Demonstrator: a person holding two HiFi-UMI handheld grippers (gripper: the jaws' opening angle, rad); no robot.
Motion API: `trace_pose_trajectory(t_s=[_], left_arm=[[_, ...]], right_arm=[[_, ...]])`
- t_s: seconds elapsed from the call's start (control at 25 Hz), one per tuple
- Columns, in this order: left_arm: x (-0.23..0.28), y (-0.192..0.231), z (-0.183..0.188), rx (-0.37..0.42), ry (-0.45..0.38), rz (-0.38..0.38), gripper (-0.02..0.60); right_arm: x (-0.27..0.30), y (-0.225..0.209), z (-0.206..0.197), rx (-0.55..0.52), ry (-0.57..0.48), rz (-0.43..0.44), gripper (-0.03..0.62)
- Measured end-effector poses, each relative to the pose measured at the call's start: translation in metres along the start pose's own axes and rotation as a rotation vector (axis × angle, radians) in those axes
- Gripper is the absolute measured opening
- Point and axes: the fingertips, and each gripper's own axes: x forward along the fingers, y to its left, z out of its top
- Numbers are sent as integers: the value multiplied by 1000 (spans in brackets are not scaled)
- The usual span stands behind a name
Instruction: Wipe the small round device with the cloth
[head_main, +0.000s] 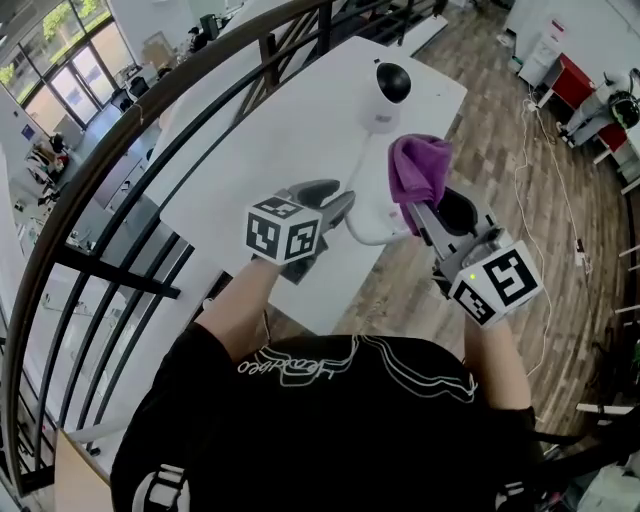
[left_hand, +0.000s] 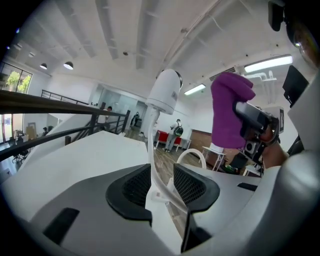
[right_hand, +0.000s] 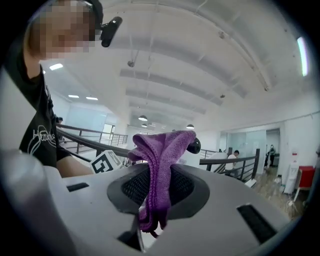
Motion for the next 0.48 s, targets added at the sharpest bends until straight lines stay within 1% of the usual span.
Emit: trace_pose_trajectory(t_s=[0.2, 0.28, 0.48], left_arm=[[8, -1, -10, 2, 14, -17, 132], [9, -3, -12, 2, 17, -17, 130], [10, -4, -15, 38, 15, -3, 130]], right_arm=[[20, -4, 24, -250, -6, -41, 67], [28, -5, 31, -328, 3, -54, 67], [43, -13, 49, -385, -22, -75, 67]])
